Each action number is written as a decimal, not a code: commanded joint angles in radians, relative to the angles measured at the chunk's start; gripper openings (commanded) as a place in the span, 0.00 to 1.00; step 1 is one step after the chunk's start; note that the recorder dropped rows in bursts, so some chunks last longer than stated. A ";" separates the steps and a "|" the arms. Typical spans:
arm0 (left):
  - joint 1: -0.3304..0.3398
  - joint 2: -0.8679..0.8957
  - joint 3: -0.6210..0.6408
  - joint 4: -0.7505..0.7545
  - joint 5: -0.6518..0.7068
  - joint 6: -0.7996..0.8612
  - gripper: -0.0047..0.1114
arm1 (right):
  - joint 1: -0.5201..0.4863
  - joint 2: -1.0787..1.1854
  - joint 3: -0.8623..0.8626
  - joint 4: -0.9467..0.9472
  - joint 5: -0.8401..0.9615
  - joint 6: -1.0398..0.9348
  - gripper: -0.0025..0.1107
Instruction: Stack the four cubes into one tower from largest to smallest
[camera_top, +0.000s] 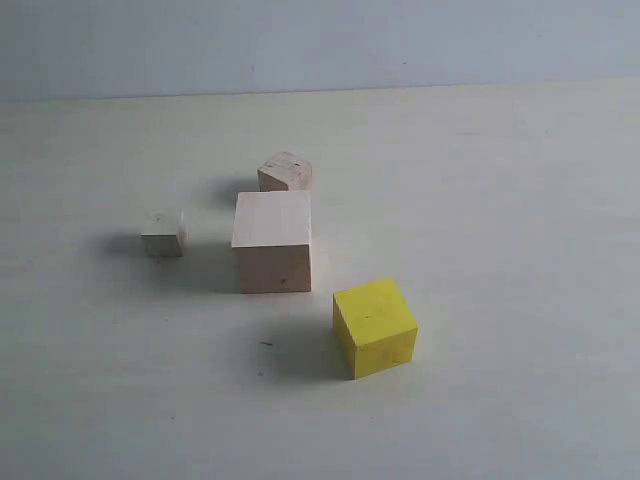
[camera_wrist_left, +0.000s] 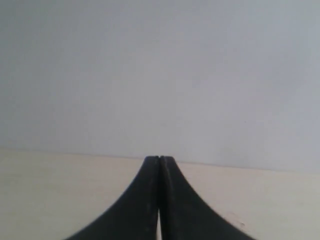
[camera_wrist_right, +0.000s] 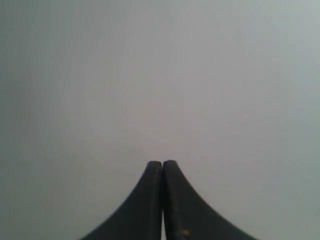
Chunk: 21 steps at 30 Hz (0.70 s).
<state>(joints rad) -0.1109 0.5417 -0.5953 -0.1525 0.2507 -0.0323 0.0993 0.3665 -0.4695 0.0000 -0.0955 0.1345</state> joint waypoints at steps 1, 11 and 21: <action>-0.033 0.163 -0.092 -0.107 0.104 0.086 0.04 | 0.121 0.152 -0.034 0.000 0.128 0.008 0.02; -0.222 0.448 -0.149 -0.494 0.264 0.580 0.04 | 0.375 0.565 -0.143 0.000 0.482 -0.067 0.02; -0.237 0.536 -0.149 -0.558 0.319 0.578 0.04 | 0.396 0.842 -0.178 0.160 0.629 -0.063 0.02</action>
<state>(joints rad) -0.3430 1.0739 -0.7348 -0.6970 0.5826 0.5408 0.4905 1.1702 -0.6366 0.1110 0.5807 0.0782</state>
